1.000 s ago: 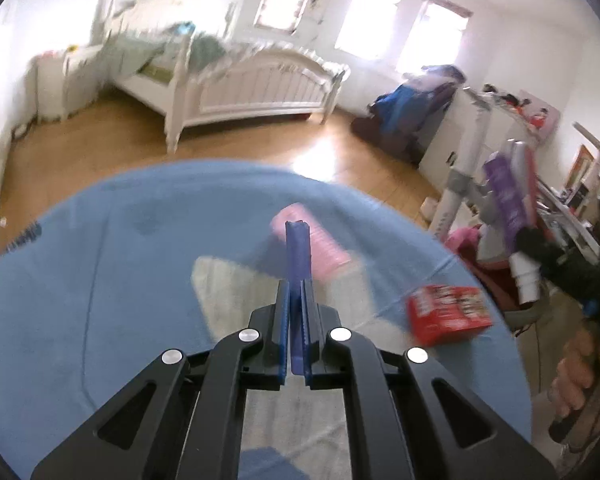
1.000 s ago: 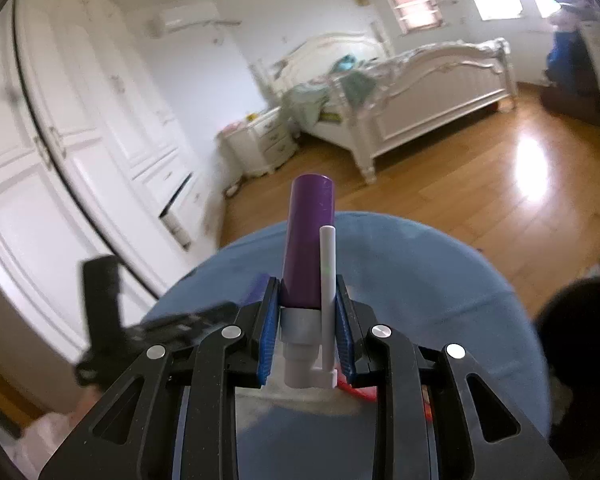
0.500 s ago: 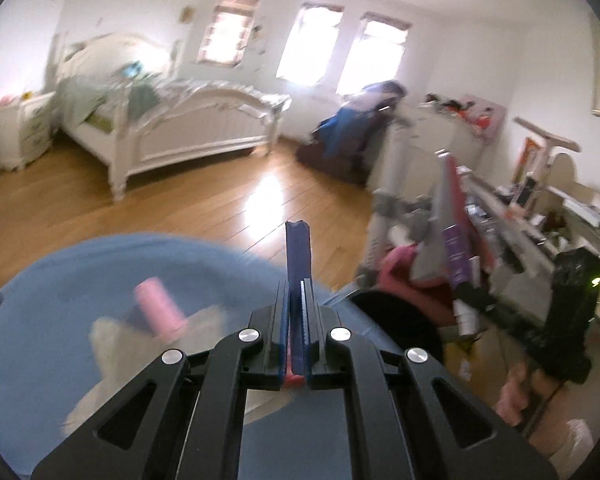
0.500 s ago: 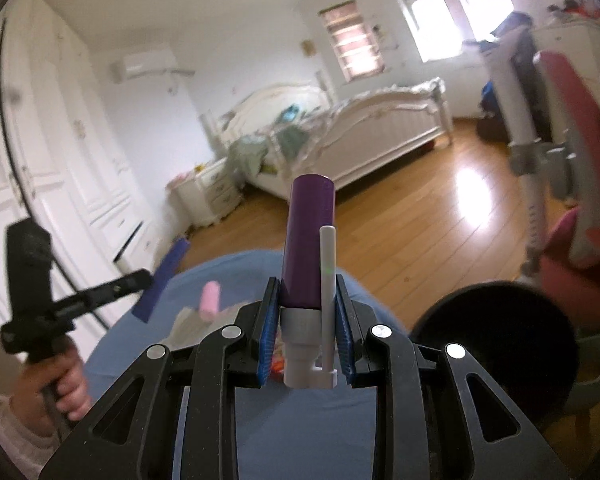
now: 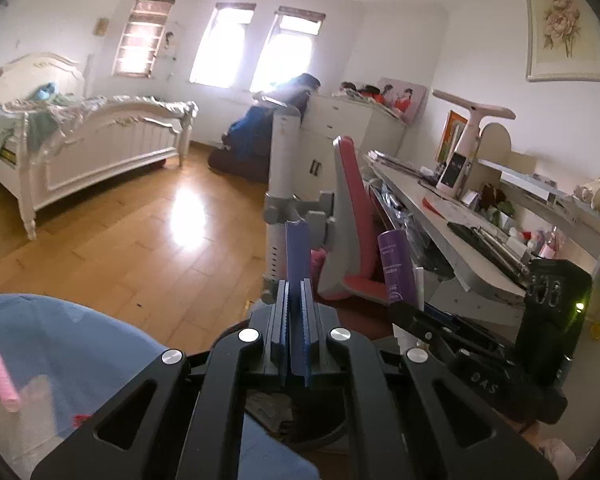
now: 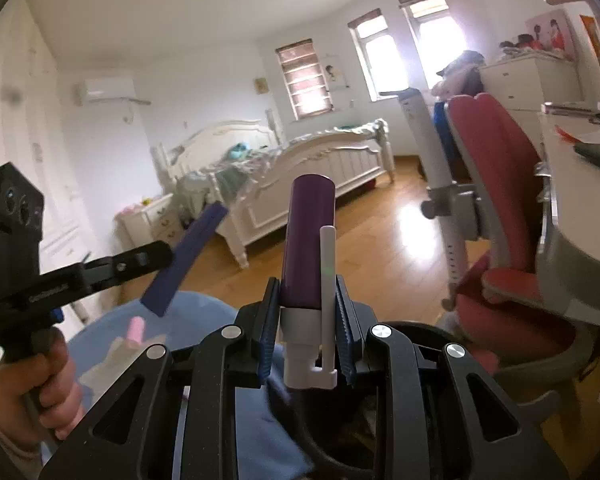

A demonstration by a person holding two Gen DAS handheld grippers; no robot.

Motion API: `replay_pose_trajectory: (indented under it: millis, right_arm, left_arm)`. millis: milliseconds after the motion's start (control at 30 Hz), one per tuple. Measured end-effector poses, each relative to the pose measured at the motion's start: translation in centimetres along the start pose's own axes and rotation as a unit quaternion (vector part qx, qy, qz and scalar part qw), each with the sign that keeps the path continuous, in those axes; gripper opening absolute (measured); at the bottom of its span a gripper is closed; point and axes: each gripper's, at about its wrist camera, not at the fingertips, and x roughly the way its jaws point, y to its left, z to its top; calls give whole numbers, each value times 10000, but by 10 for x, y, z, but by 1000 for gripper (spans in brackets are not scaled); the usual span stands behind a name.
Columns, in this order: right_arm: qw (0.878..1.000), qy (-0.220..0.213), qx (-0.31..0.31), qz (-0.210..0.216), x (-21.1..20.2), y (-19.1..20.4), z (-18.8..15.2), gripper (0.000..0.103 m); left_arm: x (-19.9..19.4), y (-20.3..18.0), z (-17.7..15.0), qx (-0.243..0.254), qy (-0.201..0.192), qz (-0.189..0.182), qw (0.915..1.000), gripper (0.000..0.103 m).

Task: Collect trash
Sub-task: 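Carry the blue stick and purple tube over the black bin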

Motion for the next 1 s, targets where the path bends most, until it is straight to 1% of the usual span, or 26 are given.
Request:
replay_pose_trajectory:
  millis: [100, 300, 600, 1000]
  right_arm:
    - [9998, 73, -73, -146, 7, -6, -5, 26]
    - [9991, 226, -98, -339, 26, -20, -13, 26]
    - [9981, 315, -164, -513, 42, -33, -16, 26]
    - [9958, 340, -407, -749, 51, -29, -19, 27]
  left_arm:
    - [22, -1, -5, -75, 185, -37, 9998, 6]
    - [47, 7, -13, -176, 432, 5, 9989, 6]
    - [66, 8, -17, -115, 641, 0, 9979, 6]
    - [85, 6, -17, -94, 796, -37, 9968, 6]
